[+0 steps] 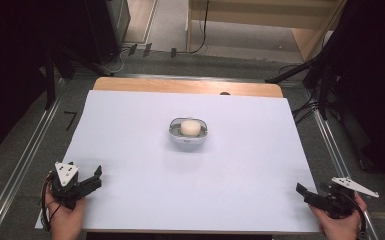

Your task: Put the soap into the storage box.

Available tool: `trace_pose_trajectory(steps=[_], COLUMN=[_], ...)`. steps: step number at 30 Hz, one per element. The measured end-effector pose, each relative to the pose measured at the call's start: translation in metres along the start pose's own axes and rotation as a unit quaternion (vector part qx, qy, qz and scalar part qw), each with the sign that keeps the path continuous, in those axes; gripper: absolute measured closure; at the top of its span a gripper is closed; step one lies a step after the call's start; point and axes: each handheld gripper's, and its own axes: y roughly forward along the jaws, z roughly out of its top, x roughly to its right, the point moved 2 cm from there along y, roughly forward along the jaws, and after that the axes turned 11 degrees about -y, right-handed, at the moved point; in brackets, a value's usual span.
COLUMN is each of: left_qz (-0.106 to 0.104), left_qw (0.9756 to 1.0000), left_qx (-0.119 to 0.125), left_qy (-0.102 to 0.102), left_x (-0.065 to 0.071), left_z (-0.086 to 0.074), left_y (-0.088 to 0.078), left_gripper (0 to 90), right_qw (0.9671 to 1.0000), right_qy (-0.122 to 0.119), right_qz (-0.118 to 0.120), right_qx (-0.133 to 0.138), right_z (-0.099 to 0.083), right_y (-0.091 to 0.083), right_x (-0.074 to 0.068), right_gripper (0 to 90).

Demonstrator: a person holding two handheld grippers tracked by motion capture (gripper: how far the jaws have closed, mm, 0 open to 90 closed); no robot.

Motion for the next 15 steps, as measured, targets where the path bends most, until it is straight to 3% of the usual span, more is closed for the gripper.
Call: trace_pose_trajectory(steps=[6, 10, 15], left_qz=[-0.003, -0.003, -0.002], left_qw=[1.0000, 1.0000, 1.0000], left_qx=[0.000, -0.002, -0.004], left_qy=[-0.003, -0.001, 0.002], left_x=[-0.0008, -0.0005, -0.0001], left_z=[0.0002, 0.0002, 0.0002], left_y=[-0.0003, 0.0003, 0.0007], left_gripper=[13.6, 13.6, 13.6], right_qw=[0.9999, 0.9999, 1.0000], right_qy=[0.003, -0.010, -0.004], right_qz=[0.008, -0.002, -0.007], right_qx=[0.011, 0.008, 0.001], right_z=[-0.0040, -0.0051, -0.0050], right_y=[0.0008, 0.0024, 0.0037], right_x=[0.0001, -0.0048, -0.0055], right_gripper=[5.8, 6.5, 8.6])
